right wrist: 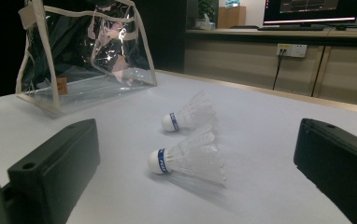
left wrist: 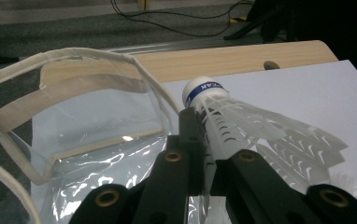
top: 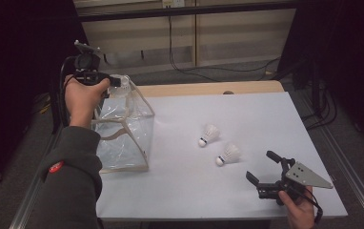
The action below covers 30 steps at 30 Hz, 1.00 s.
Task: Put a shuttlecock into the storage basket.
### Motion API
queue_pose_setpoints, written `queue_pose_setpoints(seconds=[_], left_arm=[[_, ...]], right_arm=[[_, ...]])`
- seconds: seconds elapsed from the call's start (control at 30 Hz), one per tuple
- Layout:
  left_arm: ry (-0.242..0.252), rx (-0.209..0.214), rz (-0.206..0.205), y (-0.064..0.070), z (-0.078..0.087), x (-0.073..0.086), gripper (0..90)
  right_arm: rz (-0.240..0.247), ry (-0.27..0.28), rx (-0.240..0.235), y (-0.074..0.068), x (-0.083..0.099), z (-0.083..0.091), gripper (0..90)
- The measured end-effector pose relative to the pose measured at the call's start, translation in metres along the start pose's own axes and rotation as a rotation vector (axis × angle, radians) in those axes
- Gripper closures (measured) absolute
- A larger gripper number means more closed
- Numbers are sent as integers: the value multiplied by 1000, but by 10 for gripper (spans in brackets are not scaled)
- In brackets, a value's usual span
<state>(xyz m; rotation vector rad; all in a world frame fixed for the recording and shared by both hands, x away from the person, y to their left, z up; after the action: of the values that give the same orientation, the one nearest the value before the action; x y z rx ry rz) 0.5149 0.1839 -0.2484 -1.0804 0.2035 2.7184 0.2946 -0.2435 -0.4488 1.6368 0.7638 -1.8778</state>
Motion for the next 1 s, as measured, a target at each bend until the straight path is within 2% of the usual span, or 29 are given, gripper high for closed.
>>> queue_pose_setpoints(seconds=[0.6,0.87,1.0], left_arm=[[-5,-16,6,-7,-3,0,886],[-1,-24,27,-11,-4,0,886],[-5,-30,17,-13,-4,0,886]], right_arm=[[4,1,1,1,0,1,3],[3,0,2,1,0,1,3],[1,1,2,1,0,1,4]])
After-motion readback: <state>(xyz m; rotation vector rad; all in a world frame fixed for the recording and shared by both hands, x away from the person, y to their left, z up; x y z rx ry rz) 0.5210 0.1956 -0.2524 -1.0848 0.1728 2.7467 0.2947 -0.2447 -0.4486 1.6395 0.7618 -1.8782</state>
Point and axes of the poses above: each handheld gripper's, and its own axes: z roughly backward along the jaws, x roughly out of its underside, y roughly to its right, the point moved 6 cm from there along -z, roughly forward along the jaws, and after that the axes turned 11 degrees about -x, right-handed, at the moved point
